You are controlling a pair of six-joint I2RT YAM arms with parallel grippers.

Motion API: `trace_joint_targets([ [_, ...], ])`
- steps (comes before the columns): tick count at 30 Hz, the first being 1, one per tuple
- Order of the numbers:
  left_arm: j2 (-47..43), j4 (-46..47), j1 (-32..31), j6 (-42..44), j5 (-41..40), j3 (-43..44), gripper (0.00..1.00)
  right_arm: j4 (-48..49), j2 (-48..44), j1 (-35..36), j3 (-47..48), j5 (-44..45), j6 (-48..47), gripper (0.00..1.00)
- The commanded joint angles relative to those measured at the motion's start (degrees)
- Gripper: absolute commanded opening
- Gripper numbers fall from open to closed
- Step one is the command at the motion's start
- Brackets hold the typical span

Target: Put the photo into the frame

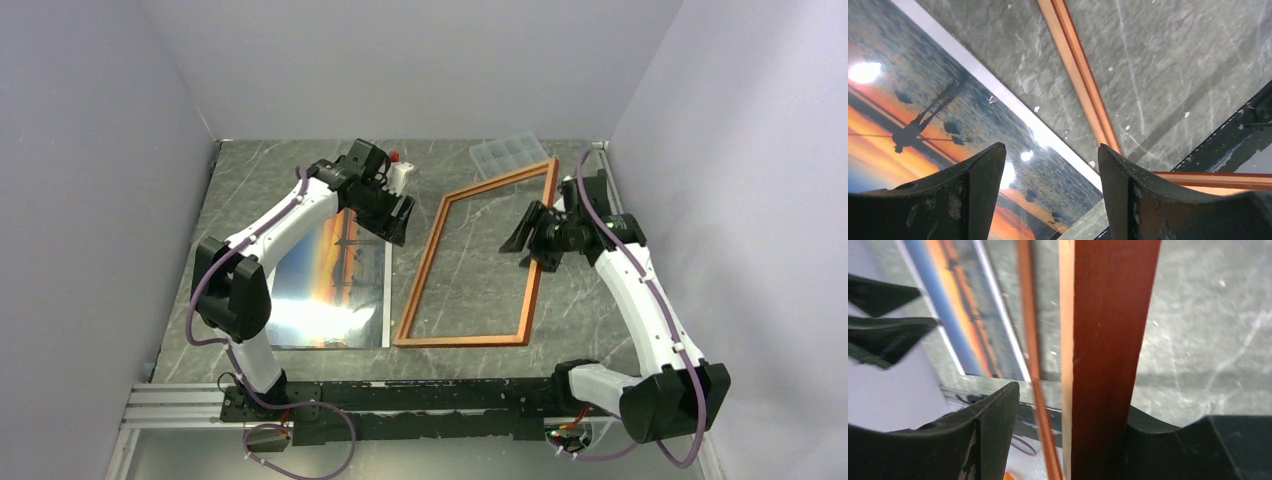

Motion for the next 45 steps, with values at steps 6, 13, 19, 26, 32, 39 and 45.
trace_joint_targets([
  [6,-5.30,5.08,2.15,5.07,-4.02,-8.19,0.73,1.72,-2.52,0.04,-12.25,6.06,-1.68,0.32],
  [13,-3.92,6.87,3.78,8.22,-6.45,-12.65,0.72,2.57,0.58,0.02,-15.57,9.40,-5.63,0.21],
  [19,-2.22,10.10,3.78,9.10,-8.35,-16.05,0.72,3.52,6.20,0.02,-17.60,12.95,-8.37,0.21],
  [26,-0.38,15.72,3.74,11.98,-12.38,-19.77,0.72,7.47,11.27,0.01,-18.73,15.55,-5.46,0.26],
  [32,2.57,18.96,3.77,13.71,-15.08,-21.53,0.70,10.03,15.78,0.01,-19.18,16.83,-4.10,0.32],
  [39,4.47,21.03,3.75,14.47,-14.42,-22.54,0.69,13.38,23.34,0.02,-18.21,19.44,-3.15,0.37],
  [45,5.00,21.85,3.68,15.06,-14.51,-22.58,0.69,14.41,28.62,-0.03,-16.02,22.36,-2.82,0.37],
])
